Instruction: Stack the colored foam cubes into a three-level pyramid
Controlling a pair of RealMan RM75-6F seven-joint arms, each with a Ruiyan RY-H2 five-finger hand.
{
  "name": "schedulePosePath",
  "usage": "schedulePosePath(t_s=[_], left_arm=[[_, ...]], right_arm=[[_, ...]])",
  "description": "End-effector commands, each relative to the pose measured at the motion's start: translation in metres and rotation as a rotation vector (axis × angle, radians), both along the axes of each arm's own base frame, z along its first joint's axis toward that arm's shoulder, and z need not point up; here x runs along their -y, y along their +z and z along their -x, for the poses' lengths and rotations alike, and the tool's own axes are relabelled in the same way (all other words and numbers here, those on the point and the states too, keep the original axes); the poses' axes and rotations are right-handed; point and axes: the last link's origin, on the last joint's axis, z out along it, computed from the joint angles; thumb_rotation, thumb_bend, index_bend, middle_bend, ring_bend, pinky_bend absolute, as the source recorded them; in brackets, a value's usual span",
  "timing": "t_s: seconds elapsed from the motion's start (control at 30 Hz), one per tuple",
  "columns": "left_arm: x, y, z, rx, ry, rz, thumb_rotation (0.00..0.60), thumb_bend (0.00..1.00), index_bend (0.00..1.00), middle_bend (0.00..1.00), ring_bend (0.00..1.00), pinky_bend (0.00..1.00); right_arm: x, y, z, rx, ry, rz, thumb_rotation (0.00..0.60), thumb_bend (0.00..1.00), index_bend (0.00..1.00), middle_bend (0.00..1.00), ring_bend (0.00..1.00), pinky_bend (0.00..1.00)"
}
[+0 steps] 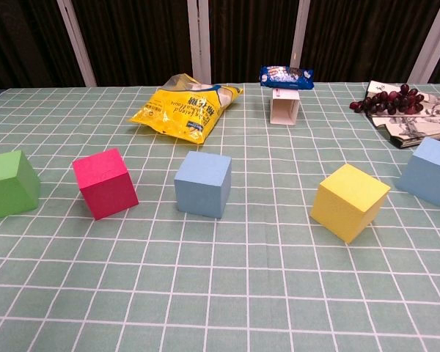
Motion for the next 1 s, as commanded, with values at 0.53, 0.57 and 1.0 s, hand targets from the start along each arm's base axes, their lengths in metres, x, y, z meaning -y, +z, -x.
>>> schedulePosePath(t_s=[0.53,0.57,1.0], left_arm=[[-0.0008,-0.0008,0.0008,-0.007,0.007,0.004,0.6,0.09,0.0,0.0,0.0,0.0],[-0.0008,-0.001,0.0008,-0.007,0.008,0.005,0.6,0.09,0.0,0.0,0.0,0.0],[-0.0082,-0.0091,-0.0026,-0.015,0.027,0.03,0.6,0.09,0.0,0.0,0.0,0.0]], right_arm=[[0.001,-0.0001,-0.001,0.008,0.005,0.0,0.6,0.17,0.0,0.0,0.0,0.0],[0.0007,0.0003,-0.0014,0.011,0.007,0.002,0.6,0.17,0.0,0.0,0.0,0.0],[0.003,0.0015,0.0031,0.017,-0.012,0.009,0.6,0.17,0.0,0.0,0.0,0.0]])
